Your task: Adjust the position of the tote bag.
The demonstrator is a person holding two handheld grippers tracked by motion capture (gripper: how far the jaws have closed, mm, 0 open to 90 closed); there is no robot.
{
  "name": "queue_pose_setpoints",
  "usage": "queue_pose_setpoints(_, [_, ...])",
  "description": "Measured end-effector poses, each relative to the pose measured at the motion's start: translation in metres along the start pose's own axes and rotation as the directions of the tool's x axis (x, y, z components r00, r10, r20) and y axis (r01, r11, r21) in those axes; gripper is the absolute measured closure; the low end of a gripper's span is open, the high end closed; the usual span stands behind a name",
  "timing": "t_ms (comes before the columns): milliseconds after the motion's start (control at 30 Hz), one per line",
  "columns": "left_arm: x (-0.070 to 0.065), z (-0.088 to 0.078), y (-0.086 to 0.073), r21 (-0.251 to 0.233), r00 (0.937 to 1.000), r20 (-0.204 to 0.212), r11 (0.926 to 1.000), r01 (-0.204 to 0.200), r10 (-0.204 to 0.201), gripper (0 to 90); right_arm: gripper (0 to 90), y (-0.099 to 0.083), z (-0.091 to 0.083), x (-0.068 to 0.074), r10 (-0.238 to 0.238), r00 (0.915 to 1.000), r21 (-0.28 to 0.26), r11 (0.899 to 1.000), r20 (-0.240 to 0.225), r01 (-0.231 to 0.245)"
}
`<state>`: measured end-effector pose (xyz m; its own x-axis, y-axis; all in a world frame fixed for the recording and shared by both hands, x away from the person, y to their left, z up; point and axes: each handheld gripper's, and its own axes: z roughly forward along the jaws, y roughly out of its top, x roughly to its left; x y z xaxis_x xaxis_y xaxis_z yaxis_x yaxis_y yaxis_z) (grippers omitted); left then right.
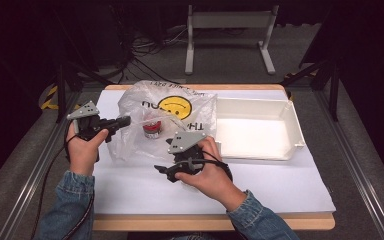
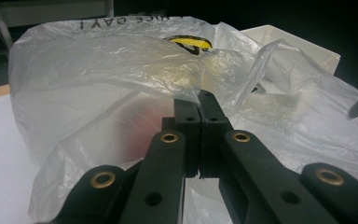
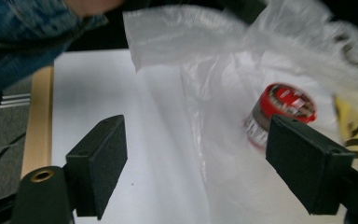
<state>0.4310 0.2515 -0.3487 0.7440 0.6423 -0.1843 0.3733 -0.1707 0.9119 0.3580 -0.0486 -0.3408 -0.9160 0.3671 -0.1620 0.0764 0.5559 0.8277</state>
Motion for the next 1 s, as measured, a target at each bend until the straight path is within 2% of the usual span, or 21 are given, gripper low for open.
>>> queue_pose_setpoints(100, [0.000, 0.000, -0.001, 0.000, 1.0000, 0.002, 1.0000, 0.007, -0.007, 89.1, 17.6, -0.008, 0.017, -0.001, -0.005, 1.0000, 0.071, 0.997, 0.008, 0.004])
queue_pose_setpoints(200, [0.001, 0.000, -0.002, 0.005, 1.0000, 0.004, 1.0000, 0.008, -0.008, 88.1, 13.1, -0.017, 0.038, -0.007, -0.005, 0.9999, 0.156, 0.988, 0.012, 0.003])
queue_pose_setpoints(300, [0.000, 0.000, -0.003, 0.010, 0.9999, 0.006, 0.9999, 0.011, -0.011, 87.5, 11.6, -0.024, 0.060, -0.017, -0.011, 0.9995, 0.213, 0.977, 0.030, 0.004])
queue_pose_setpoints(400, [0.001, -0.002, -0.003, 0.007, 0.9999, 0.007, 0.9999, 0.010, -0.010, 87.1, 11.3, -0.029, 0.073, -0.022, -0.034, 0.9968, 0.240, 0.971, 0.073, 0.015])
queue_pose_setpoints(500, [0.001, -0.002, -0.004, 0.004, 0.9998, 0.006, 0.9998, 0.019, -0.019, 87.1, 13.4, -0.033, 0.079, -0.027, -0.020, 0.9955, 0.238, 0.971, 0.092, -0.003])
queue_pose_setpoints(600, [0.002, -0.003, -0.005, 0.008, 0.9997, 0.008, 0.9997, 0.021, -0.021, 87.0, 29.1, -0.038, 0.081, -0.034, -0.013, 0.9934, 0.228, 0.974, 0.114, -0.013])
queue_pose_setpoints(667, [0.002, -0.003, -0.005, 0.008, 0.9997, 0.009, 0.9997, 0.021, -0.021, 87.0, 47.9, -0.039, 0.080, -0.037, -0.007, 0.9939, 0.232, 0.973, 0.110, -0.019])
queue_pose_setpoints(700, [0.002, -0.003, -0.004, 0.007, 0.9998, 0.010, 0.9998, 0.019, -0.019, 86.9, 55.8, -0.040, 0.079, -0.038, -0.002, 0.9951, 0.229, 0.973, 0.099, -0.021])
queue_pose_setpoints(733, [0.002, -0.003, -0.004, 0.006, 0.9998, 0.012, 0.9998, 0.018, -0.018, 86.5, 68.5, -0.040, 0.078, -0.039, 0.002, 0.9970, 0.220, 0.975, 0.077, -0.019])
queue_pose_setpoints(767, [0.001, -0.003, -0.004, 0.006, 0.9997, 0.012, 0.9997, 0.022, -0.022, 86.2, 80.4, -0.040, 0.077, -0.039, 0.011, 0.9990, 0.213, 0.977, 0.043, -0.020])
queue_pose_setpoints(800, [0.001, -0.003, -0.003, 0.010, 0.9999, 0.012, 0.9999, 0.010, -0.010, 86.0, 88.5, -0.039, 0.076, -0.038, 0.014, 0.9997, 0.209, 0.978, 0.020, -0.018])
queue_pose_setpoints(833, [-0.001, -0.003, -0.003, 0.006, 0.9997, 0.013, 0.9997, 0.022, -0.022, 85.9, 89.8, -0.039, 0.074, -0.037, 0.007, 0.9999, 0.205, 0.979, 0.014, -0.010])
queue_pose_setpoints(867, [-0.001, -0.003, -0.003, 0.007, 0.9998, 0.016, 0.9999, 0.011, -0.011, 85.8, 89.9, -0.038, 0.074, -0.036, 0.003, 1.0000, 0.201, 0.980, 0.009, -0.004])
queue_pose_setpoints(1000, [-0.002, -0.004, -0.002, 0.007, 0.9998, 0.018, 0.9999, 0.011, -0.011, 85.8, 90.0, -0.036, 0.071, -0.030, 0.002, 0.9991, 0.184, 0.983, -0.043, 0.006])
